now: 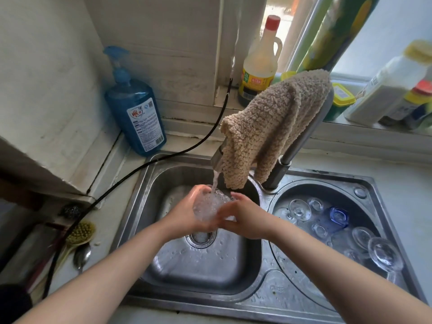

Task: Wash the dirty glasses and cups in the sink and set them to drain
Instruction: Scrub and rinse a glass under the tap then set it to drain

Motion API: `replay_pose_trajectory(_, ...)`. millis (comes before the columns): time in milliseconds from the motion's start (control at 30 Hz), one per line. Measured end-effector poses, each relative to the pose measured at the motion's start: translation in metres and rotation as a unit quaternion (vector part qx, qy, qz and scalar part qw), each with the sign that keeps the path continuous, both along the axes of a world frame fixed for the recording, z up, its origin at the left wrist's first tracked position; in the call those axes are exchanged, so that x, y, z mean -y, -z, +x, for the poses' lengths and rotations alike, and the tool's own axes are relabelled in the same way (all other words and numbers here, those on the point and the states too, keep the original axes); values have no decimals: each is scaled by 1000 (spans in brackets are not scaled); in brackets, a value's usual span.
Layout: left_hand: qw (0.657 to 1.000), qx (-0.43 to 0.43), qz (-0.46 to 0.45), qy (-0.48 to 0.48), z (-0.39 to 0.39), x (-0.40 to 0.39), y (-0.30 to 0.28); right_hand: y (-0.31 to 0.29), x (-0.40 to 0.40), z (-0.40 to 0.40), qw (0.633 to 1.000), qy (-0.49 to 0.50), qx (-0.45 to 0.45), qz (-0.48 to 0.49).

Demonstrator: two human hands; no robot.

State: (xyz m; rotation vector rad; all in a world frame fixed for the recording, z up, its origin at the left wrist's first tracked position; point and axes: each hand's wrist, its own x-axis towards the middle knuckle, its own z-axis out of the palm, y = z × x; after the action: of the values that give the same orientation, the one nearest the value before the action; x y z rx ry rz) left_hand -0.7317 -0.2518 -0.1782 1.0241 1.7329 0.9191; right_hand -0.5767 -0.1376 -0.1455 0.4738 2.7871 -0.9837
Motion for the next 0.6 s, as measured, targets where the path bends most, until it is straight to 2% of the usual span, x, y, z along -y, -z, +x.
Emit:
replay_pose_trajectory(67,999,40,10,-28,-4,1,0,-7,-1,-6,999,12,-51,-2)
replay_pose_trajectory(100,999,34,13,-35,-3,1,1,-9,-2,-9,997,24,-67,-14)
replay_pose_trajectory(200,994,-74,26,-70,18,3,3,-13,5,-20,992,88,-70,-66)
replay_pose_trajectory(267,984,-120,34,-127,35,3,12,-14,15,-30,991,104,-56,-59)
replay_pose_trajectory(367,978,-14,60,-202,40,-2,17,-13,23,-37,989,121,-57,-66)
replay_pose_trajectory(467,974,100,69,-191,32,-3,4,-16,12,-29,991,110,-60,-52)
replay_pose_trajectory(533,977,164,52,-124,29,-6,-14,-17,6,-24,987,132,-56,-70)
replay_pose_trajectory(600,974,225,21,-15,20,-7,-25,-18,8,-23,965,189,-50,-176)
